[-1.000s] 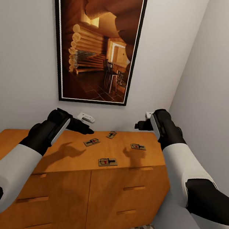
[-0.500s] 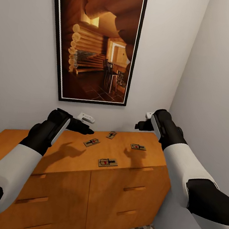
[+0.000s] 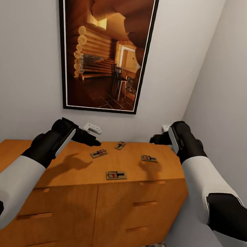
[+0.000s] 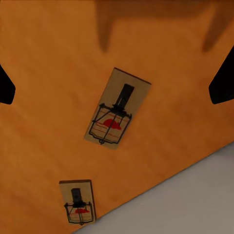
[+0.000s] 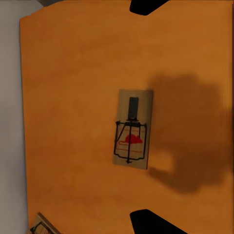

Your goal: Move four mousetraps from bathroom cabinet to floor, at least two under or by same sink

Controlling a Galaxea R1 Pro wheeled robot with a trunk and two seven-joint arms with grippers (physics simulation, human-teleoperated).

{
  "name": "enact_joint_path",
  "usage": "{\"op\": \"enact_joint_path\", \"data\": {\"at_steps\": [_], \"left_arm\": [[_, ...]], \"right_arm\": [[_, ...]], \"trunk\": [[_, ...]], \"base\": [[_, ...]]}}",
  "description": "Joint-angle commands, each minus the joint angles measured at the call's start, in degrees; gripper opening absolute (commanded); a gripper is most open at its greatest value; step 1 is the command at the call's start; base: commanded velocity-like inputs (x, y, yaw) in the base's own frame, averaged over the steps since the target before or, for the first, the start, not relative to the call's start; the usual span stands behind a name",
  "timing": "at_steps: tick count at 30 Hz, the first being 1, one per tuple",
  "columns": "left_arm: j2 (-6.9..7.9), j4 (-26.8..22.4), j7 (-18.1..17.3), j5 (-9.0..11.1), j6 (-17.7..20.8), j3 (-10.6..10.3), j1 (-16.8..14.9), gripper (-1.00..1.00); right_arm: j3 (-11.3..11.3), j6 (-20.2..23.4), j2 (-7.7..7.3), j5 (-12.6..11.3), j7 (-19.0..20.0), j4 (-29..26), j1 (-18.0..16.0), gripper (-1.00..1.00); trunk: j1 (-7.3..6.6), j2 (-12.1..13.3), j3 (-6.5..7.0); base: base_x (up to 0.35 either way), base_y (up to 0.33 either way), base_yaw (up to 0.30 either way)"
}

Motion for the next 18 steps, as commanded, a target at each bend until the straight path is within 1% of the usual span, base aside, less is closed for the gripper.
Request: {"op": "enact_joint_path", "data": {"at_steps": [1, 8, 11, 18], "left_arm": [[0.04, 0.0, -0.3, -0.3, 0.2, -0.1, -0.1, 1.0], [-0.02, 0.3, -0.3, -0.3, 0.0, -0.1, -0.1, 1.0], [-0.05, 0.3, -0.3, -0.3, 0.0, -0.1, -0.1, 1.0], [-0.06, 0.6, -0.3, -0.4, 0.0, -0.1, -0.1, 1.0]], "right_arm": [[0.2, 0.2, -0.26, 0.1, 0.7, 0.1, 0.0, 1.0], [0.3, 0.2, -0.91, 0.4, 2.4, 0.7, 0.0, 1.0], [0.3, 0.2, -0.97, 0.5, 2.6, 0.7, 0.0, 1.0], [0.3, 0.2, -1.05, 0.6, 2.8, 0.8, 0.0, 1.0]], "trunk": [[0.0, 0.0, -0.07], [0.0, 0.0, -0.07], [0.0, 0.0, -0.07], [0.0, 0.0, -0.07]], "base": [[0.0, 0.0, 0.0], [0.024, 0.0, 0.0], [0.136, 0.0, 0.0], [0.204, 0.0, 0.0]]}}
